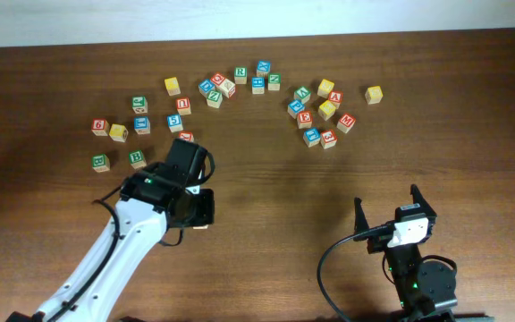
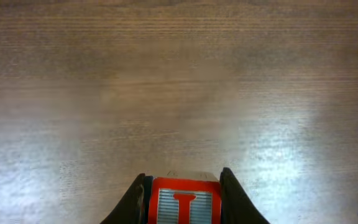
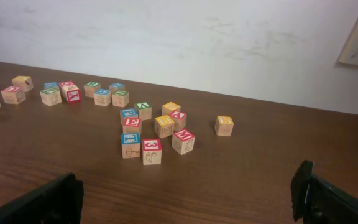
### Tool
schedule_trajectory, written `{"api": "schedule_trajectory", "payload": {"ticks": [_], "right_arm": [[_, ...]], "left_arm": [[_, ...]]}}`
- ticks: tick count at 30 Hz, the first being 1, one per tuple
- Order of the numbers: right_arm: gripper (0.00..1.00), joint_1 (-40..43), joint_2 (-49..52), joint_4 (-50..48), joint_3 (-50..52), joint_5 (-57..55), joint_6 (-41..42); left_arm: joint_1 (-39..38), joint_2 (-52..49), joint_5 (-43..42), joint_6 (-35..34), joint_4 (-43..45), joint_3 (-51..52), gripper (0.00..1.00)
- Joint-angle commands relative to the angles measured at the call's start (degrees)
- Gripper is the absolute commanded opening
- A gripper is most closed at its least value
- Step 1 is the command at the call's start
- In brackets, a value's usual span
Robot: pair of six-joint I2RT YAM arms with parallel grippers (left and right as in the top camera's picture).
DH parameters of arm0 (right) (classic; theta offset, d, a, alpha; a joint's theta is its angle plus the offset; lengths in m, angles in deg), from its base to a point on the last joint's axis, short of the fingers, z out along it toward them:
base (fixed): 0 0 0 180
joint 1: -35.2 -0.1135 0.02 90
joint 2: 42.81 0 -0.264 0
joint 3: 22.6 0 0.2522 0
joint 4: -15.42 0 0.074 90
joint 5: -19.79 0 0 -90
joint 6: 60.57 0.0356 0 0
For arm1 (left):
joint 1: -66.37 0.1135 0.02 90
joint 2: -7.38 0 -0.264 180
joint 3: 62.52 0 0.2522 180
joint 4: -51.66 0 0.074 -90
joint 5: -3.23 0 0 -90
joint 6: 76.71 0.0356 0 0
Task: Spell out ICRA
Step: 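Carry the red I block right to the open table center, then lower the red I block onto the table and open the left gripper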
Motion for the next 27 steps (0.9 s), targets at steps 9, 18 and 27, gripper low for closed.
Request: {"api": "schedule_trajectory", "payload": {"ticks": [9, 18, 27], "right_arm": [[0.98, 0.42, -0.44, 0.46, 0.28, 0.09, 0.66], [0.98, 0.42, -0.44, 0.46, 0.28, 0.09, 0.66], [0.98, 0.42, -0.44, 0.46, 0.28, 0.09, 0.66]], "left_arm": [[-0.22, 0.55, 2.80, -0.76, 4.98, 5.84, 0.09], [-0.22, 0.55, 6.73, -0.76, 13.75, 10.80, 0.11], [-0.22, 0.48, 12.81, -0.76, 15.56, 11.34, 0.12]]}}
